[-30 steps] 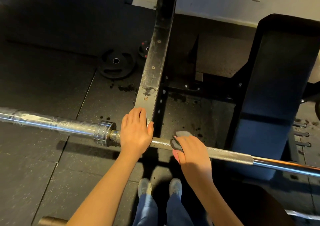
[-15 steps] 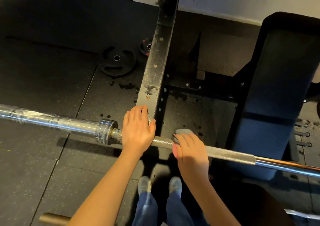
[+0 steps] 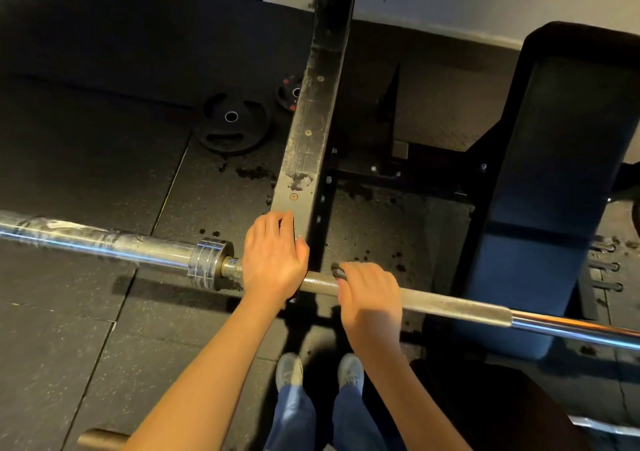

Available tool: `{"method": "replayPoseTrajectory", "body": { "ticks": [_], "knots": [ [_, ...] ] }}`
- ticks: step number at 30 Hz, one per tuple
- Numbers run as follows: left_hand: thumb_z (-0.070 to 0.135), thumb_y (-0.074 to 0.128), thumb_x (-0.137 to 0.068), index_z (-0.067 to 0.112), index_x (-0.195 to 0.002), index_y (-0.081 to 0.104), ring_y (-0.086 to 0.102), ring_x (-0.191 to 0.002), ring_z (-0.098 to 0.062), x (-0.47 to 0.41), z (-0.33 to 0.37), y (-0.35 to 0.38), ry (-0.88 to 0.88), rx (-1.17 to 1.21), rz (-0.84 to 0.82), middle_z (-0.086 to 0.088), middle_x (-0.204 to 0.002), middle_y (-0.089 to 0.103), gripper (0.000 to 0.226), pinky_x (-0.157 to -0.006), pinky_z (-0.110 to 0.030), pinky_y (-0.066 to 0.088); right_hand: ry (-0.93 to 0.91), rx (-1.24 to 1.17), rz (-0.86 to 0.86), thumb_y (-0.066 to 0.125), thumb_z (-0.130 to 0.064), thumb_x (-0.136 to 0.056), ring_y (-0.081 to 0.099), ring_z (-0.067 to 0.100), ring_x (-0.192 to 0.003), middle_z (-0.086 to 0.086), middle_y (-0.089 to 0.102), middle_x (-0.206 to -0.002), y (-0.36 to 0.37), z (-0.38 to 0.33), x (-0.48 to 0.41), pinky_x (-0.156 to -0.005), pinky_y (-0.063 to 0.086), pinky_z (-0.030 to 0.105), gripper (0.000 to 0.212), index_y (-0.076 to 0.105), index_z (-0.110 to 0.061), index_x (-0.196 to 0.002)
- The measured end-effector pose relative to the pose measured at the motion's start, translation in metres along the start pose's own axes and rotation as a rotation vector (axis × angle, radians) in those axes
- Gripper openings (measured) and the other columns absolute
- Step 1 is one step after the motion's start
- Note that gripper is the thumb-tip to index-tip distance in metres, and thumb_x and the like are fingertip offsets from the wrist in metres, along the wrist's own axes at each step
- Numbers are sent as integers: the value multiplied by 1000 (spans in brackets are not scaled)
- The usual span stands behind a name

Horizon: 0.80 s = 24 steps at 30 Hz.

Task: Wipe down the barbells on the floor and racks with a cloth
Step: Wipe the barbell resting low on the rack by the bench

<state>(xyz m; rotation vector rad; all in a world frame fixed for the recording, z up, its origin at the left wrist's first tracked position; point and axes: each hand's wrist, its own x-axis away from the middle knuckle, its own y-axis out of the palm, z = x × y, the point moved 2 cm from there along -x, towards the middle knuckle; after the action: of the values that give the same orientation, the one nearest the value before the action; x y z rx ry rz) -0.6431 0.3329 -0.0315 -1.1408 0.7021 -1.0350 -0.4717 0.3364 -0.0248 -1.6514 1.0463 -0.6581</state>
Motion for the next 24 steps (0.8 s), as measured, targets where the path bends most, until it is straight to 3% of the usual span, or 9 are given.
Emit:
{"method": "replayPoseTrajectory", "body": {
  "ticks": [2, 3, 6, 10, 13, 16, 18, 21, 24],
  "knots": [
    [29, 38, -89, 9, -119, 54, 47, -104, -24, -6, 2, -1, -22, 16, 9, -8, -112, 52, 39, -88, -38, 41, 0, 51, -62, 66, -25, -86, 61, 18, -63, -5, 65, -69, -3, 1, -20, -57, 41, 30, 9, 70, -17, -84],
    [26, 42, -90, 9, -114, 55, 47, -101, -24, -11, 3, -2, -35, 22, 12, -8, -109, 52, 33, -86, -38, 40, -6, 59, -68, 59, -27, -89, 56, 18, -54, -5, 60, -61, -4, 5, -26, -52, 33, 29, 16, 66, -18, -77],
    [26, 45, -93, 8, -105, 58, 48, -99, -24, -20, 2, -4, -45, 21, 0, -7, -104, 52, 25, -87, -38, 38, -10, 44, -42, 38, -30, -92, 41, 17, -41, -4, 53, -50, -8, 21, -35, -47, 25, 27, 34, 58, -17, -68],
    [31, 44, -95, 10, -112, 56, 47, -103, -23, -17, -6, -3, 63, 50, -1, -5, -108, 51, 30, -89, -40, 41, 105, -84, -207, 32, -31, -99, 57, 28, -60, 5, 64, -73, -13, 21, -52, -58, 45, 38, 36, 62, -12, -88],
    [33, 44, -94, 11, -112, 55, 46, -99, -23, -27, -5, -3, 49, -6, 3, -6, -107, 51, 31, -86, -39, 40, 204, -78, -91, 19, -37, -92, 53, 24, -59, 4, 62, -73, -19, 31, -50, -56, 42, 37, 49, 61, -13, -81],
    [35, 44, -93, 12, -106, 56, 46, -93, -22, -38, -1, -5, 27, -24, 15, -5, -101, 52, 29, -82, -37, 38, 312, -76, 8, 47, -24, -90, 63, 27, -83, 5, 67, -88, -25, 43, -20, -76, 47, 41, 24, 67, -12, -95],
    [35, 43, -93, 13, -103, 57, 47, -91, -21, -43, 0, -5, 27, -20, 36, -3, -98, 54, 28, -82, -37, 37, 241, 36, 61, 55, -16, -89, 63, 28, -104, 8, 67, -109, -21, 30, -10, -92, 43, 38, 27, 67, -9, -112],
    [34, 42, -94, 14, -97, 57, 47, -89, -20, -50, 2, -6, 22, 0, 56, -2, -94, 53, 26, -82, -37, 37, 194, -14, -62, 62, -20, -91, 66, 19, -92, 1, 69, -100, -6, -5, -47, -82, 53, 36, 21, 67, -15, -110],
    [29, 46, -94, 12, -96, 57, 48, -87, -21, -57, 5, -6, 15, 28, 115, -3, -93, 54, 20, -81, -37, 37, 71, -111, -111, 53, -28, -94, 64, 15, -83, -4, 69, -90, 4, -18, -58, -75, 49, 30, 21, 69, -18, -103]
  ]
}}
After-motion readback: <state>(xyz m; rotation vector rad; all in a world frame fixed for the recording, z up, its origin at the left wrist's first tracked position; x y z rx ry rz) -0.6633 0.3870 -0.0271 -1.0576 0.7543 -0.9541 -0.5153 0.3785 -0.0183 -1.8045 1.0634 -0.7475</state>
